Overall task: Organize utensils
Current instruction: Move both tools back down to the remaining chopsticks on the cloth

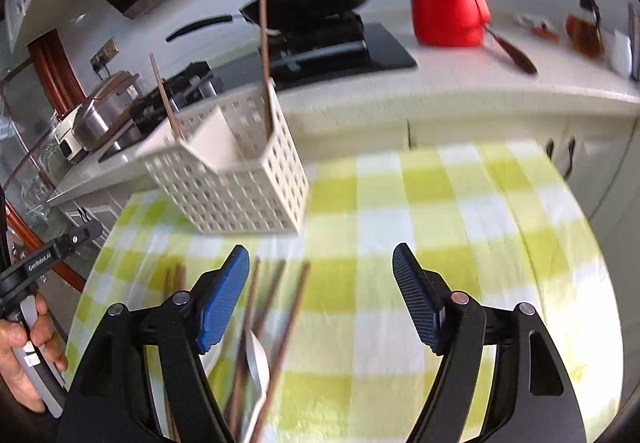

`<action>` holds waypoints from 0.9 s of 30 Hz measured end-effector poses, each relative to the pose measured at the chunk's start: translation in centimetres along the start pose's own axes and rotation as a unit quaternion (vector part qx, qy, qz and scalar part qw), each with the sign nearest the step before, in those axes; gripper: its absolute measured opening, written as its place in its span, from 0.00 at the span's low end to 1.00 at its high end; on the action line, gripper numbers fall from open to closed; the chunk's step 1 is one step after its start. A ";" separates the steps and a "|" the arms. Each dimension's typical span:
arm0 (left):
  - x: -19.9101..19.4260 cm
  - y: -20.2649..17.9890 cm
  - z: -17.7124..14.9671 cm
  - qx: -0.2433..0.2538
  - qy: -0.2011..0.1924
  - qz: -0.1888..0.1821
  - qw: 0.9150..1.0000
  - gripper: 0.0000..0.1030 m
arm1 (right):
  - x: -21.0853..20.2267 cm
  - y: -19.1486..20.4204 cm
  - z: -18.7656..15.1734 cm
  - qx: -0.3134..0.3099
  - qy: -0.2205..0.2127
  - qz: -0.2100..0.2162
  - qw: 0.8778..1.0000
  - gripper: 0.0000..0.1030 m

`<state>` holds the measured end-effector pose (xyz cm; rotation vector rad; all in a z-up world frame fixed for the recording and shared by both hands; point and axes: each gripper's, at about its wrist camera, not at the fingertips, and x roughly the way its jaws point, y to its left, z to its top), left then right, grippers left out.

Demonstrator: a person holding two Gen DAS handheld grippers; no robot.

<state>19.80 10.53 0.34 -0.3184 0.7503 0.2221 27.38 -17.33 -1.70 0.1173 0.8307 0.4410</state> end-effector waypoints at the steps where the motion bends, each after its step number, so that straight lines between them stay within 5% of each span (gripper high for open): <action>1: 0.2 0.4 -1.1 -0.005 0.009 -0.006 1.000 0.29 | 0.1 -0.2 -0.8 0.003 0.004 0.001 1.000 0.68; 14: 4.4 0.2 -6.4 -0.002 0.085 -0.024 0.996 0.24 | 0.7 -1.8 -3.6 0.030 0.017 -0.003 0.999 0.74; 27: 6.2 -1.7 -6.9 0.040 0.104 0.019 0.994 0.16 | 1.2 -2.6 -3.8 0.030 0.033 -0.022 0.999 0.76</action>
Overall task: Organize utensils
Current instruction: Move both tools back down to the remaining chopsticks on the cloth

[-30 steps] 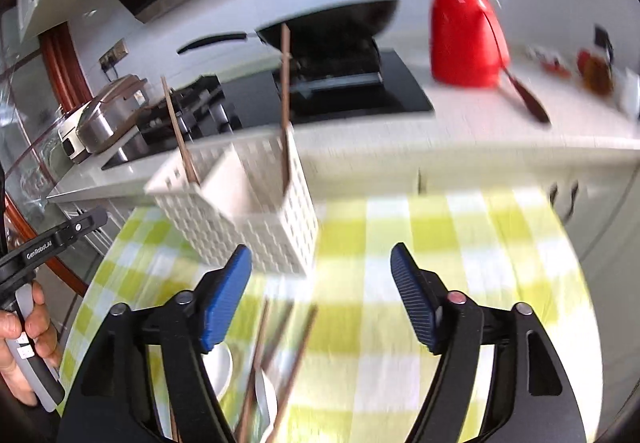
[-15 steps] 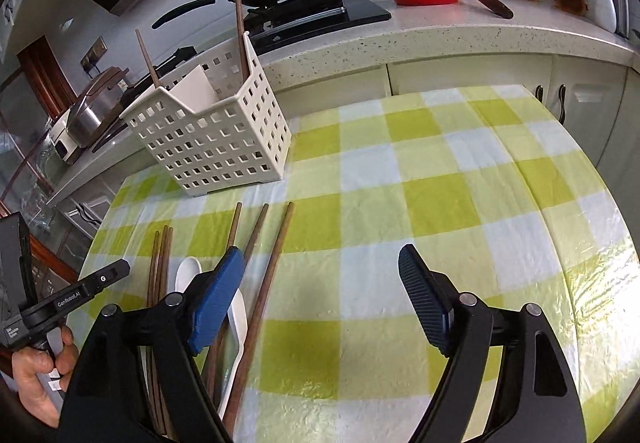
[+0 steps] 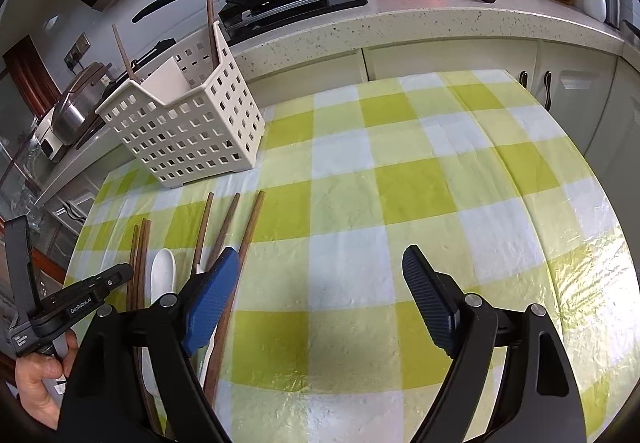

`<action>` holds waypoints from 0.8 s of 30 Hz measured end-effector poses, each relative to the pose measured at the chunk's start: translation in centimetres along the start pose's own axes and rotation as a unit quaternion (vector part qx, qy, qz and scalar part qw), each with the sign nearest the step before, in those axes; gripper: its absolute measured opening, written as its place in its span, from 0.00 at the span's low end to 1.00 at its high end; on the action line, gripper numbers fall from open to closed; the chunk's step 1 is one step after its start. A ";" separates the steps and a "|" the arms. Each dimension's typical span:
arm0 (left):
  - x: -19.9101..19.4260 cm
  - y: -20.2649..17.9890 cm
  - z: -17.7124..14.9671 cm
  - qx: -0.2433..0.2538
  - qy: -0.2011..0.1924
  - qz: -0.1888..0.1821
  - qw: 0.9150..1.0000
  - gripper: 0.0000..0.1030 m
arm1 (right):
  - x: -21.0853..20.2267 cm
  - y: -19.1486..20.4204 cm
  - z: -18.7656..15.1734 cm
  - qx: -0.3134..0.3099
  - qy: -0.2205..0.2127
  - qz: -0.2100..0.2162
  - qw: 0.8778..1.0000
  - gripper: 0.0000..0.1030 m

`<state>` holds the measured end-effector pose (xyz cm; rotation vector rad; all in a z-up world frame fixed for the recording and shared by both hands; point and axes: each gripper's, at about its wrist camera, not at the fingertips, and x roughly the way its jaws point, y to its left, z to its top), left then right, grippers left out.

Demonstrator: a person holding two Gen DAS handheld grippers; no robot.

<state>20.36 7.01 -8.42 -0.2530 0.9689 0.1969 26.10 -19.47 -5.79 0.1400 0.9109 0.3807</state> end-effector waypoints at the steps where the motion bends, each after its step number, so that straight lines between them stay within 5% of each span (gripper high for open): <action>1: 0.0 -0.3 0.0 0.009 -0.001 0.009 1.000 0.15 | 0.0 0.1 0.0 -0.003 0.000 -0.001 1.000 0.76; 14: -0.1 0.7 0.1 0.047 -0.005 0.041 0.998 0.07 | 1.6 2.3 -0.8 -0.036 0.023 -0.014 0.999 0.76; 24: -0.5 2.9 -0.1 0.029 -0.009 0.032 0.999 0.07 | 3.8 4.3 -0.7 -0.051 0.044 -0.030 0.997 0.59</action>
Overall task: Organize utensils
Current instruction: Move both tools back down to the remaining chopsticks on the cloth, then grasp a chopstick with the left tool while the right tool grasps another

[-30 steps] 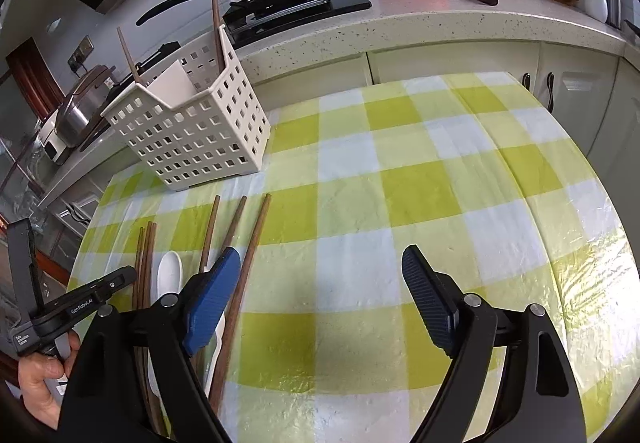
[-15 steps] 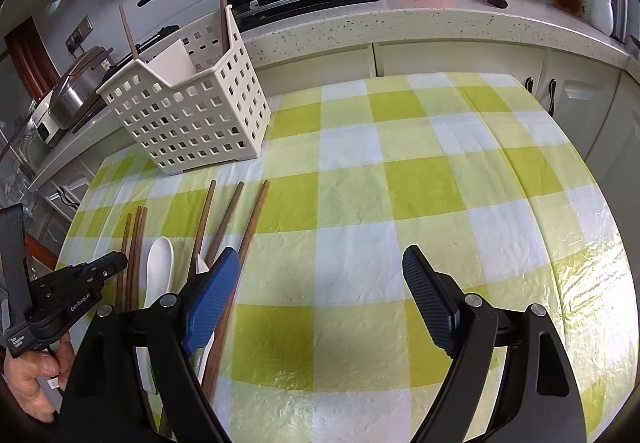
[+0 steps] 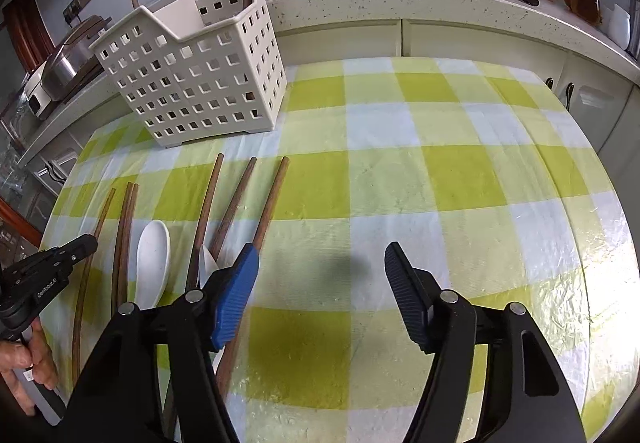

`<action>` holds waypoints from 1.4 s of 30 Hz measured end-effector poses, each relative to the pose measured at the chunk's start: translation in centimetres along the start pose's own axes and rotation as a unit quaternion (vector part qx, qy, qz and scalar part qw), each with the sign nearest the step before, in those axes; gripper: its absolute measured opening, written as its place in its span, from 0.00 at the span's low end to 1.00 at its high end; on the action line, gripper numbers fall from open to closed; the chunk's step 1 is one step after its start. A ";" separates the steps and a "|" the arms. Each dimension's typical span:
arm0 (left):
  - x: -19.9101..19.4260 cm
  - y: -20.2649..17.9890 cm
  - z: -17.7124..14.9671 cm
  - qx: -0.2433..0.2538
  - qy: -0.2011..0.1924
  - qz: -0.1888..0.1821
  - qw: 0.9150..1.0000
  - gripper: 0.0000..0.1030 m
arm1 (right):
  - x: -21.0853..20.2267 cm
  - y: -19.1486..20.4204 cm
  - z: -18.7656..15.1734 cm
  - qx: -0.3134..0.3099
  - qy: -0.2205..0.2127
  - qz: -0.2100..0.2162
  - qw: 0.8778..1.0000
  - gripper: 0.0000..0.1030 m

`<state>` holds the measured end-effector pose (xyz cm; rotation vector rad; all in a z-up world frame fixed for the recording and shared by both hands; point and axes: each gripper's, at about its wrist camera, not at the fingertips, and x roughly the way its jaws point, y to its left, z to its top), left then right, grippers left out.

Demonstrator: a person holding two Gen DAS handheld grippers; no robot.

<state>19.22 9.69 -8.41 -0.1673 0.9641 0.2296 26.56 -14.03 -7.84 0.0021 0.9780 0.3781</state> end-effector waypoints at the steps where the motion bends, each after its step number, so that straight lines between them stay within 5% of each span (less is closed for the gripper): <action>1: 0.0 0.1 0.0 -0.001 0.000 -0.001 1.000 0.07 | 0.2 0.4 0.0 -0.004 0.001 -0.002 1.000 0.59; 9: -0.1 0.7 -0.3 -0.005 -0.004 -0.004 1.000 0.07 | 0.9 1.8 0.1 -0.019 0.012 -0.009 1.000 0.47; 18: -0.3 0.8 -0.6 0.005 -0.007 0.007 1.000 0.08 | 1.4 3.3 -0.3 -0.051 0.017 -0.041 0.998 0.46; 28: -0.3 0.1 -0.8 0.019 -0.008 0.027 0.999 0.07 | 1.1 3.8 -0.7 -0.055 0.008 -0.042 0.998 0.12; 42: -1.3 0.3 -0.2 0.006 -0.019 0.006 1.000 0.07 | -0.4 0.9 0.1 -0.023 -0.010 -0.024 0.999 0.09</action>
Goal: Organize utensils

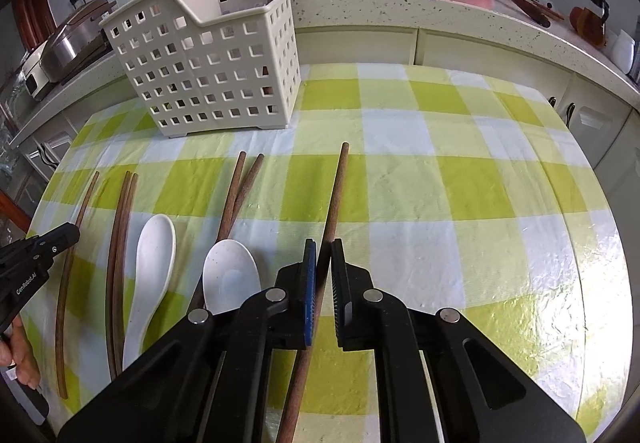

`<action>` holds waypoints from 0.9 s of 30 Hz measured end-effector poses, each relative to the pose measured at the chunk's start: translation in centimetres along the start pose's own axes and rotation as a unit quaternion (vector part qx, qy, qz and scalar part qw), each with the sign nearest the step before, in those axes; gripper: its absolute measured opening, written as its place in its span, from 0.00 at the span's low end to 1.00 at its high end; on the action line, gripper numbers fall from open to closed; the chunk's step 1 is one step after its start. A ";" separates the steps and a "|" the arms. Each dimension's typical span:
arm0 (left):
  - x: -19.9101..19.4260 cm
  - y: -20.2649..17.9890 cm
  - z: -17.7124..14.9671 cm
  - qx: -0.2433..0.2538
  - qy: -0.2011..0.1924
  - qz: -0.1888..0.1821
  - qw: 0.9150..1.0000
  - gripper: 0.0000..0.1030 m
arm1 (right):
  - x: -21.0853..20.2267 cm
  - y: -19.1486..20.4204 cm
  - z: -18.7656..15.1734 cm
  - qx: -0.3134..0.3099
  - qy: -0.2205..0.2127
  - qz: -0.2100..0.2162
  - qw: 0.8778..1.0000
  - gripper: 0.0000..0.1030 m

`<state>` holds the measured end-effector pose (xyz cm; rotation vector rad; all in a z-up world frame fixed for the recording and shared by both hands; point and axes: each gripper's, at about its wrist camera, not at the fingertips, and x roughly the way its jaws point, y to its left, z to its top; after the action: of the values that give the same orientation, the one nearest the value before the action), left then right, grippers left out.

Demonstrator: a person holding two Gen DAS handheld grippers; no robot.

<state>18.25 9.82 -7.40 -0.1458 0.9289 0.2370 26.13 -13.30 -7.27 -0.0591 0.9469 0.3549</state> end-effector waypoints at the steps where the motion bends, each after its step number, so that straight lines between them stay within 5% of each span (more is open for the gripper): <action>1: -0.2 0.0 0.1 -0.001 -0.003 -0.002 1.000 0.07 | -0.3 -0.2 0.1 0.001 -0.003 -0.001 1.000 0.09; 27: -9.5 0.0 2.7 -0.017 -0.125 -0.048 0.991 0.06 | -9.9 -1.1 2.0 -0.006 -0.109 0.009 0.994 0.08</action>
<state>14.82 9.10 1.86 -0.1880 0.6676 0.1782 22.79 -16.60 1.73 -0.0215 0.7303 0.3760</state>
